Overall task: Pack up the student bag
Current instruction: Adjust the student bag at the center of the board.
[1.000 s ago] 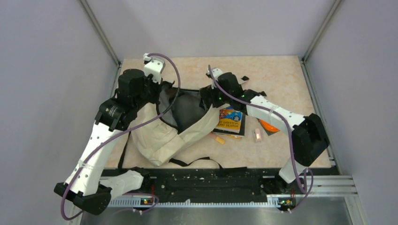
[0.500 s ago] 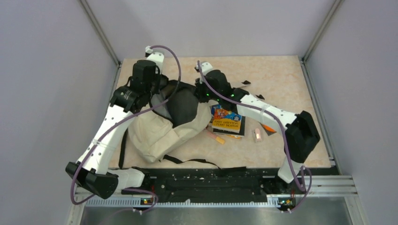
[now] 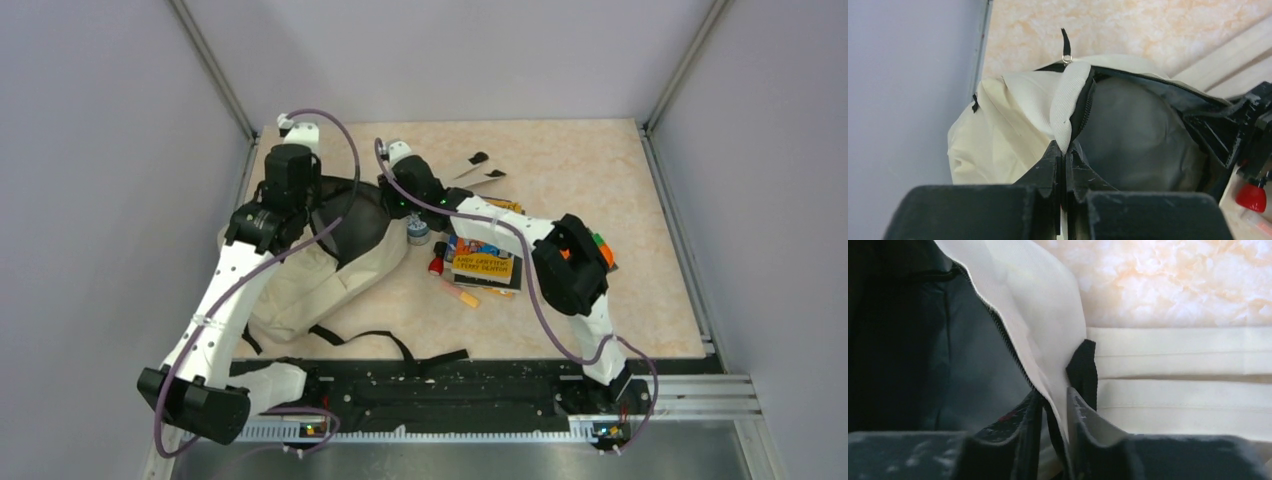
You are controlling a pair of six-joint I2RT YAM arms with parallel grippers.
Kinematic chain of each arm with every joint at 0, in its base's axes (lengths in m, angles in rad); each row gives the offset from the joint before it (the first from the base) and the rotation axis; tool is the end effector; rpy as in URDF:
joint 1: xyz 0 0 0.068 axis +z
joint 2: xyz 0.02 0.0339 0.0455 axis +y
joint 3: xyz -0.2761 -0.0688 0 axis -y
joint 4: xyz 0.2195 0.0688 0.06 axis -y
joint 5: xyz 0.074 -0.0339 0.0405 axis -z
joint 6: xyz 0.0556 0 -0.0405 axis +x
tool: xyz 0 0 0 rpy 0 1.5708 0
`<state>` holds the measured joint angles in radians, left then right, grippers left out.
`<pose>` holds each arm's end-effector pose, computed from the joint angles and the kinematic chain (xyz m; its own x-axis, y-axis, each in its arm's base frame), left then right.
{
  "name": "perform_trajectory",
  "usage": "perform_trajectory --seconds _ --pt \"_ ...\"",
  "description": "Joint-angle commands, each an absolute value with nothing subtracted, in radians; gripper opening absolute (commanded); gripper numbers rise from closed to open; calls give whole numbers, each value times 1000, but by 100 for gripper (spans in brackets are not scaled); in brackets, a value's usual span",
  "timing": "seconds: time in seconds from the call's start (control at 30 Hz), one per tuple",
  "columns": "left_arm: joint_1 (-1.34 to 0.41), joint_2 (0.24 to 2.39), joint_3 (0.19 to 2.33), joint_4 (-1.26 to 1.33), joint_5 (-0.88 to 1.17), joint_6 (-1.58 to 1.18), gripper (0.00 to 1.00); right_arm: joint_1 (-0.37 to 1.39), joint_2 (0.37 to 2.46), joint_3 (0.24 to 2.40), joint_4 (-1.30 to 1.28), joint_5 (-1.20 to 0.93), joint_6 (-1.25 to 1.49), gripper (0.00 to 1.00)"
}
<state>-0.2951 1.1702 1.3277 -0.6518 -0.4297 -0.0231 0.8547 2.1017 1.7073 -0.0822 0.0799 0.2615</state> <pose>0.2262 -0.0445 0.4023 -0.4518 0.1154 -0.8846 -0.0969 0.9794 0.1773 0.3319 0.3746 0.2633 -0.4733 -0.1513 -0.8678 -0.6036 0.7733 0.1943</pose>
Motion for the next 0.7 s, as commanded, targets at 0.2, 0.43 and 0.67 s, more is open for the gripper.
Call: perform_trajectory --seconds 0.2,0.43,0.67 --pt "-293 1060 1156 -561 -386 -96 0 857 1993 1814 -187 104 170 79" --pt "-293 990 1059 -496 -363 -97 0 812 1748 1580 -222 174 203 90" --pt "-293 995 1038 -499 -359 -109 0 628 1459 1169 -187 137 337 97"
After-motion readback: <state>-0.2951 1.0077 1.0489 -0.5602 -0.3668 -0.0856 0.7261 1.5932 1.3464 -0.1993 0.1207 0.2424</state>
